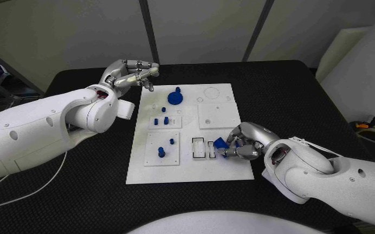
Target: Assemble the parts on the task board
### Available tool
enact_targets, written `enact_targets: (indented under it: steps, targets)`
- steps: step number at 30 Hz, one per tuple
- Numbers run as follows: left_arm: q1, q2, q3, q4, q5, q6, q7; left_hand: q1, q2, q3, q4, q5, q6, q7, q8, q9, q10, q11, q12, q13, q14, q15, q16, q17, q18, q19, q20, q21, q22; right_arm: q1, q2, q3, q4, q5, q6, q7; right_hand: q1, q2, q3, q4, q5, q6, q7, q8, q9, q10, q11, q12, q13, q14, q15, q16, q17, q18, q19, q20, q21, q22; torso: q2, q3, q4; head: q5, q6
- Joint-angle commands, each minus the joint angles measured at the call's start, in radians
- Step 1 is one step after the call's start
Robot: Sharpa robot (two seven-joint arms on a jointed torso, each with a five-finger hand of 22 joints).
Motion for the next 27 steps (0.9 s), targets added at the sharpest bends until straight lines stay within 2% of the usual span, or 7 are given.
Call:
enact_targets:
  steps: [1,4,10,16,21,27]
  targets:
    - [0.001,0.001,0.000,0.000,0.012,0.020,-0.005,-0.005,0.006,-0.009,0.001,0.002,-0.009,0.002,-0.002,-0.001,-0.007,0.000,0.004,0.002,0.000,0.009,-0.004,-0.001,-0.012,0.007,0.003,-0.007,-0.002,0.001,-0.005,0.000,0.020,0.056,-0.064,0.038,-0.009,0.006,-0.007,-0.002,-0.002,0.015,-0.006,0.006,0.010,0.010,-0.002,0.005,0.006,0.077,-0.007,0.006,0.116,-0.009,0.011,-0.001,0.008,0.005,0.001,-0.0013,-0.0009,-0.004,0.001]
    - [0.001,0.003,0.000,0.000,0.020,0.022,-0.008,-0.005,0.006,-0.009,0.001,0.002,-0.009,0.002,-0.002,-0.001,-0.007,0.000,0.004,0.002,0.000,0.009,-0.004,-0.001,-0.012,0.007,0.003,-0.007,-0.002,0.001,-0.010,0.001,0.028,0.062,-0.078,0.043,-0.008,0.009,-0.008,-0.002,0.000,0.021,-0.009,0.008,0.014,0.013,-0.005,0.007,0.011,0.078,-0.009,0.009,0.122,-0.010,0.014,-0.002,0.012,0.011,0.001,-0.0023,0.0029,-0.012,0.001]
    - [0.001,0.001,0.000,0.002,0.026,0.024,-0.009,-0.005,0.006,-0.009,0.001,0.002,-0.009,0.002,-0.002,-0.001,-0.008,0.000,0.004,0.002,0.000,0.009,-0.004,-0.001,-0.012,0.007,0.003,-0.008,-0.002,0.002,-0.013,0.002,0.039,0.059,-0.097,0.044,-0.008,0.013,-0.010,-0.002,0.006,0.026,-0.012,0.010,0.020,0.017,-0.008,0.009,0.017,0.080,-0.011,0.015,0.133,-0.012,0.019,-0.005,0.018,0.019,0.002,-0.0030,0.0089,-0.002,-0.001]
    - [0.001,0.000,0.000,0.003,0.028,0.024,-0.009,-0.005,0.006,-0.009,0.001,0.002,-0.009,0.002,-0.002,-0.001,-0.008,0.000,0.004,0.002,0.000,0.009,-0.004,-0.001,-0.012,0.007,0.003,-0.008,-0.002,0.003,0.001,0.004,0.044,0.057,-0.099,0.044,-0.008,0.015,-0.012,-0.002,0.011,0.027,-0.013,0.011,0.022,0.018,-0.009,0.009,0.019,0.080,-0.012,0.016,0.135,-0.012,0.019,-0.006,0.019,0.020,0.002,-0.0028,0.0074,0.005,-0.003]
    - [0.001,0.000,0.000,0.004,0.028,0.024,-0.009,-0.005,0.006,-0.009,0.001,0.002,-0.009,0.002,-0.002,-0.001,-0.008,0.000,0.004,0.002,0.000,0.009,-0.004,-0.001,-0.012,0.007,0.003,-0.008,-0.002,0.003,0.032,0.005,0.037,0.056,-0.081,0.038,-0.023,0.018,-0.020,0.001,0.015,0.029,-0.013,0.011,0.029,0.019,-0.009,0.006,0.020,0.080,-0.013,0.016,0.135,-0.012,0.018,-0.007,0.020,0.021,0.003,-0.0013,0.0044,0.010,-0.002]
    - [0.001,0.002,0.000,0.004,0.028,0.025,-0.009,-0.005,0.006,-0.009,0.001,0.002,-0.009,0.002,-0.002,-0.001,-0.008,0.000,0.004,0.002,0.000,0.009,-0.004,-0.001,-0.012,0.007,0.003,-0.008,-0.002,0.004,0.064,0.005,0.024,0.056,-0.059,0.028,-0.043,0.025,-0.031,0.002,0.015,0.032,-0.015,0.012,0.038,0.022,-0.011,0.006,0.025,0.080,-0.014,0.018,0.138,-0.013,0.019,-0.009,0.021,0.023,0.002,-0.0028,0.0054,0.012,-0.001]
